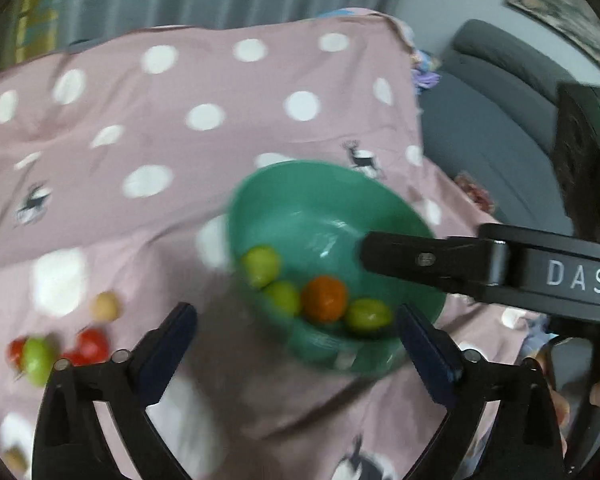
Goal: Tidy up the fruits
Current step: 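Lower the orange into the teal bowl and open the right gripper, then move the right gripper to the small yellow fruit near the tomatoes, then close the right gripper around the small yellow fruit and lift it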
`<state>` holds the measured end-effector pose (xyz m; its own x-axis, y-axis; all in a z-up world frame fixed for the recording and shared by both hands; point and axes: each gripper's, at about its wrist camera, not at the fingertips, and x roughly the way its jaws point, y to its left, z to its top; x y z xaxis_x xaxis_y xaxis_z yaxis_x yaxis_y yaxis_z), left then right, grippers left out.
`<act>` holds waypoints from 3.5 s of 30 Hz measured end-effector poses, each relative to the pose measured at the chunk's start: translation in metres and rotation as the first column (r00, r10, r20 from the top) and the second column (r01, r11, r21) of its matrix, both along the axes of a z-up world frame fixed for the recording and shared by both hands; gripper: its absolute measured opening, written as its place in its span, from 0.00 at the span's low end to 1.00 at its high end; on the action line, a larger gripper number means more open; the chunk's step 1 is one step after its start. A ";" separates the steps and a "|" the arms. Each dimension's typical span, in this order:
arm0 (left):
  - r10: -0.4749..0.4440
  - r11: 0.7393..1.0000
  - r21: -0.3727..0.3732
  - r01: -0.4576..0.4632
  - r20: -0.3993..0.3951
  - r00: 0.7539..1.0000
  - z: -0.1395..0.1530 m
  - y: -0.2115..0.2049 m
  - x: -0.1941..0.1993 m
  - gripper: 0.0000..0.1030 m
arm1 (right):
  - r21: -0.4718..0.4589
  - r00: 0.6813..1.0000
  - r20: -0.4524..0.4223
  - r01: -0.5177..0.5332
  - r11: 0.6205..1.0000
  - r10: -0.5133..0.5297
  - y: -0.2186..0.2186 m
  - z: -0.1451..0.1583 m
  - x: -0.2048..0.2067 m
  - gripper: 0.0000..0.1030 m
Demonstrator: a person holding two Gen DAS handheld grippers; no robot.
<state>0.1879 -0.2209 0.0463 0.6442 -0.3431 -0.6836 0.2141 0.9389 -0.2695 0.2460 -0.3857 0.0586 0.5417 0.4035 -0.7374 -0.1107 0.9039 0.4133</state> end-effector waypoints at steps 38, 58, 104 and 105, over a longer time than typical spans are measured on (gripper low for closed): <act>0.427 0.903 0.097 -0.418 -0.113 0.897 -0.061 0.204 -0.104 0.96 | 0.163 0.974 -0.126 -0.169 0.972 0.191 0.150 -0.058 -0.007 0.82; 0.422 0.904 0.166 -0.393 -0.206 0.883 -0.086 0.210 -0.078 0.63 | 0.014 0.971 -0.183 -0.152 0.988 0.152 0.198 -0.093 0.059 0.35; 0.352 0.934 0.057 -0.352 -0.304 0.885 -0.085 0.228 -0.115 0.27 | 0.087 0.975 -0.161 -0.144 0.986 0.156 0.186 -0.085 0.040 0.24; 0.359 0.931 0.050 -0.362 -0.302 0.883 -0.085 0.230 -0.115 0.27 | 0.089 0.975 -0.158 -0.146 0.985 0.158 0.186 -0.084 0.039 0.24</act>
<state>0.0727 0.0093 -0.0390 0.4884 -0.1328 -0.8625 -0.2314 0.9333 -0.2747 0.2852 -0.1996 -0.0252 0.3443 0.5305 -0.7746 -0.1696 0.8466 0.5045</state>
